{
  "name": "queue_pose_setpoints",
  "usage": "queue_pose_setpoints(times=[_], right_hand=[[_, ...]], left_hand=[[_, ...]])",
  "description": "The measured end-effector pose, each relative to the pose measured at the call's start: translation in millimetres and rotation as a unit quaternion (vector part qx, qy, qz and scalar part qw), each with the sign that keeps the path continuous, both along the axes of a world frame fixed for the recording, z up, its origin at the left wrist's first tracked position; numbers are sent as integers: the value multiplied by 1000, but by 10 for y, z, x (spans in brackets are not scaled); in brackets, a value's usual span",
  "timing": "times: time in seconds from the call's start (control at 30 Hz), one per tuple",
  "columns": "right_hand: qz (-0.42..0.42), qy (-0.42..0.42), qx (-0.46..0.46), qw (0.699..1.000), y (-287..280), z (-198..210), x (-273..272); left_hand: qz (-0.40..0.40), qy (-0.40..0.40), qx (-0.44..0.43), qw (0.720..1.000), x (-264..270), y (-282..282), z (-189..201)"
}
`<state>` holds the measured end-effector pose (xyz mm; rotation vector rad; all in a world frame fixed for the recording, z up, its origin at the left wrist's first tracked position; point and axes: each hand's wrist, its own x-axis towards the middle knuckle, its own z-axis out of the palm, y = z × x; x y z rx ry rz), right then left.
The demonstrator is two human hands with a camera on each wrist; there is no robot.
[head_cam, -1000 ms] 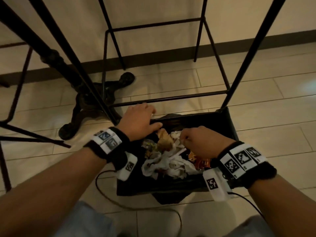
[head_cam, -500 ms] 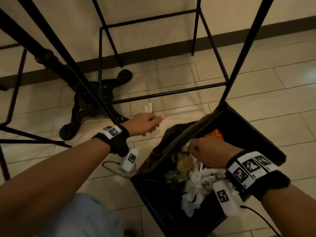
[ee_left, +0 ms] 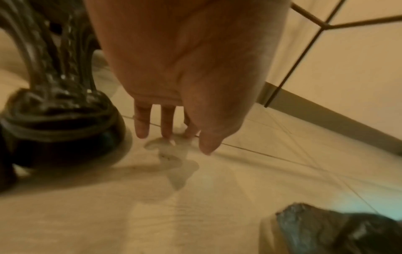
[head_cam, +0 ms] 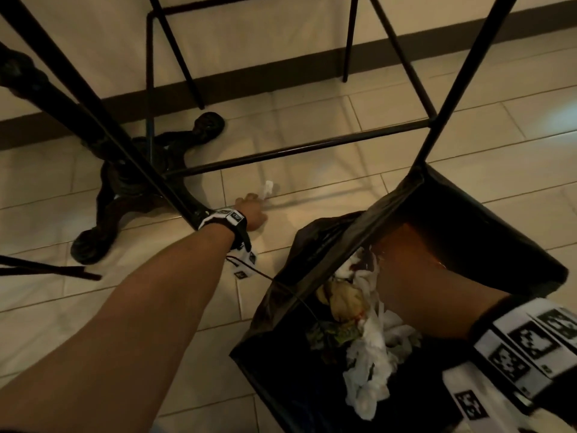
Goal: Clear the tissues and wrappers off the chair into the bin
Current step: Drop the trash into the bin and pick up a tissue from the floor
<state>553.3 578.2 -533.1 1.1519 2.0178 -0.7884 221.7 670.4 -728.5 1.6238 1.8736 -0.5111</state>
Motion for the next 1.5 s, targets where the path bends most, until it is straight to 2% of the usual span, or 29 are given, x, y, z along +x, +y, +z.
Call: queue_pose_setpoints(times=[0.1, 0.2, 0.27, 0.33, 0.4, 0.47, 0.53, 0.63, 0.73, 0.8, 0.87, 0.93, 0.97, 1.0, 1.03, 1.1, 1.17, 1.2, 1.27, 1.37, 1.4, 1.43, 1.47, 1.5], right_hand=[[-28, 2, 18, 999, 91, -19, -19], [-76, 25, 41, 996, 185, -144, -27], [-93, 37, 59, 993, 177, -170, 10], [-98, 47, 61, 992, 109, -48, 63], [-103, 58, 21, 993, 22, 230, 84], [-105, 65, -2, 992, -58, 485, 121], [-98, 60, 3, 993, -129, 639, 174], [-97, 37, -13, 994, -253, 737, 281], [-100, 35, -25, 994, -372, 908, 395], [-107, 55, -22, 993, -451, 1026, 473], [-135, 76, -28, 987, -546, 1140, 532], [-154, 79, -34, 984, -637, 1202, 560], [-156, 78, -38, 984, -675, 1220, 558], [-154, 79, -45, 984, -712, 1209, 559], [-154, 83, -48, 983, -731, 1183, 564], [-158, 95, -44, 982, -730, 1106, 557], [-164, 114, -33, 979, -701, 1027, 535], [-168, 123, -33, 977, -686, 996, 523], [-180, 137, -29, 974, -671, 970, 509], [-183, 145, -29, 972, -682, 1016, 495], [-180, 150, -29, 972, -687, 1044, 483], [-176, 155, -26, 972, -689, 1068, 468], [-171, 162, -22, 972, -685, 1098, 447], [-170, 172, -17, 970, -675, 1126, 425]], left_hand=[[43, -59, 42, 996, 7, -129, 290], [102, -159, 75, 979, 169, -324, 935], [135, -236, 91, 958, 312, -523, 1451], [165, -301, 122, 931, 517, -800, 2051], [173, -341, 139, 914, 840, -1172, 2611], [177, -366, 119, 906, 1275, -1565, 2952], [179, -353, 91, 914, 1681, -1863, 2975], [189, -316, -8, 930, 2077, -2072, 2651], [193, -321, -105, 921, 2250, -2160, 2555], [241, -329, -76, 910, 2244, -2241, 2643], [347, -277, -2, 896, 2181, -2417, 2748], [474, -192, 28, 859, 2062, -2743, 2640], [529, -160, 11, 833, 2021, -2897, 2596], [581, -145, -41, 800, 2022, -3064, 2537], [635, -165, -99, 749, 2075, -3152, 2537], [691, -277, -208, 635, 2252, -3253, 2444], [722, -339, -252, 549, 2467, -3293, 2166], [731, -349, -235, 538, 2528, -3299, 1973], [763, -378, -173, 495, 2499, -3297, 1577], [824, -379, -68, 416, 2138, -2851, 1931], [835, -350, -29, 424, 1935, -2718, 1946], [846, -335, -10, 415, 1773, -2543, 1991], [846, -326, -10, 422, 1625, -2401, 1999], [836, -325, -20, 441, 1502, -2285, 2027]])
